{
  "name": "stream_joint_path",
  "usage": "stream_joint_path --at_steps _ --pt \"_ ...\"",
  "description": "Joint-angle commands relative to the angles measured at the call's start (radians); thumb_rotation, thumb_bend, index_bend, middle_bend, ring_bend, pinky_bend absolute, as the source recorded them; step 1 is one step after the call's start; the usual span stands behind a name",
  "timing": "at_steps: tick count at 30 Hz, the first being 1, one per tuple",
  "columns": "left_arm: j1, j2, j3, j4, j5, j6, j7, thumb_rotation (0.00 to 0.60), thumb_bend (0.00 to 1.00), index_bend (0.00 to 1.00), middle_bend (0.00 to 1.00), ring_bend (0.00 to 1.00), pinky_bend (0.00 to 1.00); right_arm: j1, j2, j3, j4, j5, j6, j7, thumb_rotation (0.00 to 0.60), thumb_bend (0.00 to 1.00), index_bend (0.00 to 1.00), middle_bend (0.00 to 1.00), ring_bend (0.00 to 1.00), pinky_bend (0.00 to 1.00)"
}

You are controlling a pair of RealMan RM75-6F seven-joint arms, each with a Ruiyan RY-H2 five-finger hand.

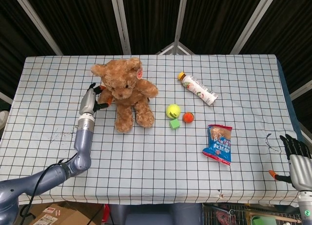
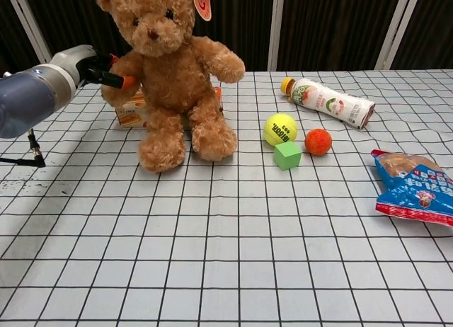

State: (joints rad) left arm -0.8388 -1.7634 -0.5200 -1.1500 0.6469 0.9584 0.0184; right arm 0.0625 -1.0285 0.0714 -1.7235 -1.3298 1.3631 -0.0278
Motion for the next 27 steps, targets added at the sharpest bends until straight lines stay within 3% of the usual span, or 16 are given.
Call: stream_joint_path --at_steps 1,4,9,12,16,21,27 --pt "-0.004 -0.010 -0.004 0.018 -0.034 -0.012 0.015 0.600 0.57 0.46 0.51 0.04 0.00 -0.001 0.000 -0.001 -0.002 -0.003 0.003 -0.001 0.600 0.11 0.00 0.00 0.00 0.00" --pt "-0.009 -0.014 -0.022 0.013 -0.031 -0.012 -0.005 0.600 0.57 0.46 0.51 0.04 0.00 -0.004 0.001 -0.001 -0.003 -0.006 0.009 0.002 0.600 0.11 0.00 0.00 0.00 0.00" --pt "-0.009 -0.017 0.002 0.007 -0.003 0.016 0.028 0.600 0.57 0.46 0.51 0.04 0.00 -0.003 0.001 -0.001 0.000 -0.005 0.007 0.005 0.600 0.11 0.00 0.00 0.00 0.00" --pt "-0.007 -0.018 -0.012 -0.005 -0.018 0.018 0.023 0.600 0.57 0.46 0.51 0.04 0.00 -0.001 0.001 0.000 0.001 -0.006 0.005 0.007 0.600 0.11 0.00 0.00 0.00 0.00" --pt "-0.003 -0.013 -0.009 -0.017 0.006 0.037 0.024 0.600 0.51 0.45 0.49 0.04 0.00 -0.003 0.001 -0.001 0.002 -0.008 0.009 0.010 0.600 0.11 0.00 0.00 0.00 0.00" --pt "0.015 0.010 -0.017 -0.059 0.010 0.010 -0.009 0.600 0.43 0.42 0.38 0.02 0.00 -0.004 0.002 -0.001 0.001 -0.009 0.009 0.012 0.600 0.11 0.00 0.00 0.00 0.00" --pt "0.036 0.043 0.000 -0.086 0.052 -0.036 -0.055 0.600 0.39 0.32 0.21 0.00 0.00 -0.005 0.003 0.000 0.002 -0.009 0.012 0.017 0.600 0.11 0.00 0.00 0.00 0.00"
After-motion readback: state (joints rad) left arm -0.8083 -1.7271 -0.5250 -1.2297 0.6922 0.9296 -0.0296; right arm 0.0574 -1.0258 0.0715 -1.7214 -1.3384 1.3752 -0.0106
